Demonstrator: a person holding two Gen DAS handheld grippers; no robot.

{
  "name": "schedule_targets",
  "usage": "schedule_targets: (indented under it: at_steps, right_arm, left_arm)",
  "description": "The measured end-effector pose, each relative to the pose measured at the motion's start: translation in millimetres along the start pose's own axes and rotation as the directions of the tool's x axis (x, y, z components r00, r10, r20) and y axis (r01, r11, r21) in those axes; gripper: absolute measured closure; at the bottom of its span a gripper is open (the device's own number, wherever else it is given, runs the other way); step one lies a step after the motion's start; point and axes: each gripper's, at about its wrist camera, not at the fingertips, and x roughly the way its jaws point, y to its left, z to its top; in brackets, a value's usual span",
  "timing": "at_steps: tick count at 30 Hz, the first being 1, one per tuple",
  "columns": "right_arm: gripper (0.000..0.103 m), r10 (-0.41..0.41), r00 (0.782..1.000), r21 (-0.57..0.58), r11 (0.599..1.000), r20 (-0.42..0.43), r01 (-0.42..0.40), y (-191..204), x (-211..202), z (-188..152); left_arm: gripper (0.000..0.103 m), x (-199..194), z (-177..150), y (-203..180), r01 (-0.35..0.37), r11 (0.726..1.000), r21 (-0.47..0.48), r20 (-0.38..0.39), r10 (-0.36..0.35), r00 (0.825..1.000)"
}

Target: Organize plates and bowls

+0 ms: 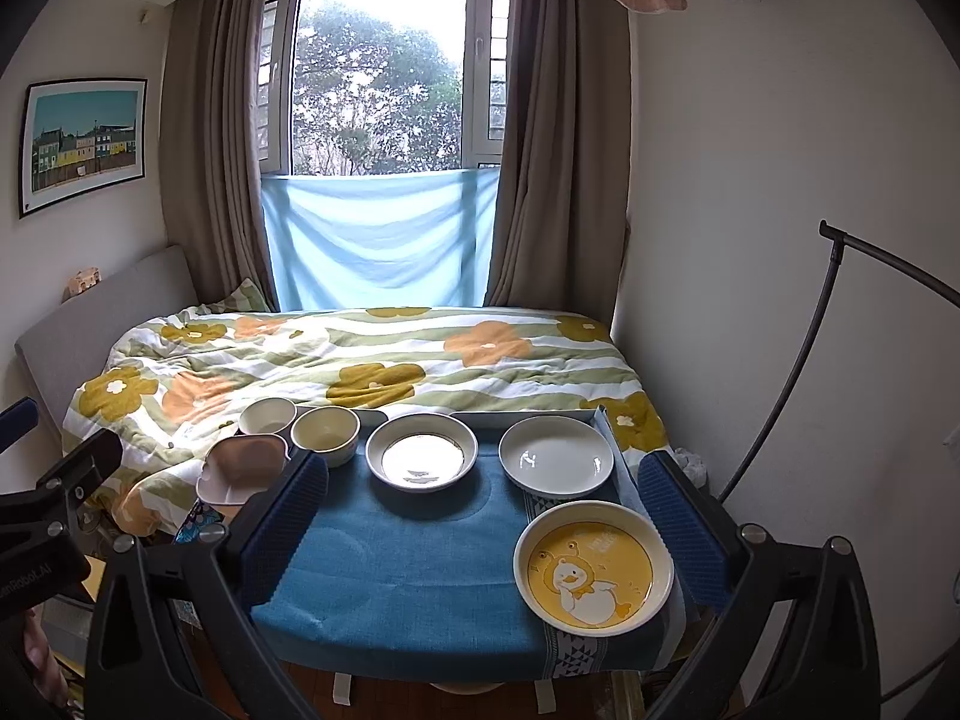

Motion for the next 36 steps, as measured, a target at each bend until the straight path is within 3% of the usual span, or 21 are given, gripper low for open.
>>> schedule_targets:
  at_steps: [14,17,22,25,29,32,36]
  right_arm:
    - [0.0,0.006,1.0,0.014,1.0,0.0,-0.006,3.3,-2.3,0.7]
    - [0.0,0.014,1.0,0.039,0.999,-0.008,-0.014,6.9,-2.5,-3.7]
    - [0.0,-0.037,0.997,0.093,0.995,-0.067,0.043,-14.4,2.5,-25.5]
    - [0.0,-0.079,0.989,0.129,0.987,-0.122,0.094,-37.5,12.1,-44.2]
    - [0.0,-0.108,0.972,0.178,0.973,-0.208,0.146,-76.3,35.7,-66.6]
    - [0.0,-0.105,0.96,0.217,0.962,-0.259,0.164,-106.9,60.4,-85.3]
    - [0.002,-0.041,0.941,0.309,0.939,-0.336,0.151,-150.6,104.3,-114.3]
  left_arm:
    - [0.001,-0.9,-1.5,6.2,-0.002,1.0,0.01,0.011,0.002,1.0]
    - [0.001,5.7,-0.9,3.8,0.028,0.999,0.031,-0.011,-0.027,1.0]
    - [0.001,37.2,-6.2,-14.3,0.124,0.989,0.081,-0.079,-0.118,0.99]
    - [0.001,66.4,-12.7,-32.9,0.206,0.974,0.093,-0.149,-0.191,0.97]
    - [0.001,110.7,-24.0,-70.9,0.303,0.946,0.115,-0.253,-0.267,0.93]
    - [0.001,150.1,-35.8,-104.0,0.382,0.917,0.117,-0.325,-0.328,0.887]
    - [0.001,206.5,-54.8,-150.5,0.46,0.883,0.096,-0.44,-0.377,0.815]
